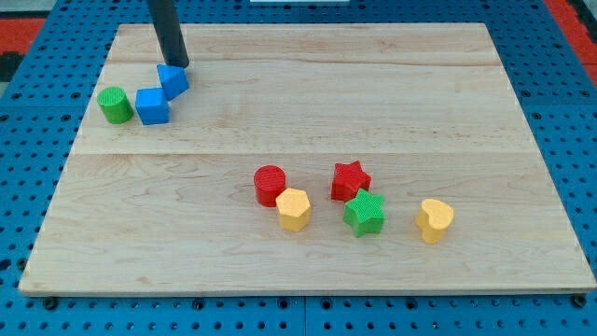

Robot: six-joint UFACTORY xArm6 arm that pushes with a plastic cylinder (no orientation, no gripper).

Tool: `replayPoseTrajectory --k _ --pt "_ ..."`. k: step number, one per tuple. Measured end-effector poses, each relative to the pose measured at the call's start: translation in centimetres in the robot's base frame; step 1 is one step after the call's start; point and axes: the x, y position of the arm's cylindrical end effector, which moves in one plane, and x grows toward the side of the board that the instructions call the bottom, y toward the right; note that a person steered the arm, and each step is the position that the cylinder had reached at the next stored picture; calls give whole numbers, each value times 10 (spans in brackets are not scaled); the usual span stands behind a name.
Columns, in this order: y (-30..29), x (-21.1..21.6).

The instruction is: Point your arm to the center right

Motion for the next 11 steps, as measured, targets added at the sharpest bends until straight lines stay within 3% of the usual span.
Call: replayPoseTrajectory --k 5,6,8,9,11 --pt "26 -1" --pt "90 29" --pt "268 135" --pt "358 143" --pt "388 245"
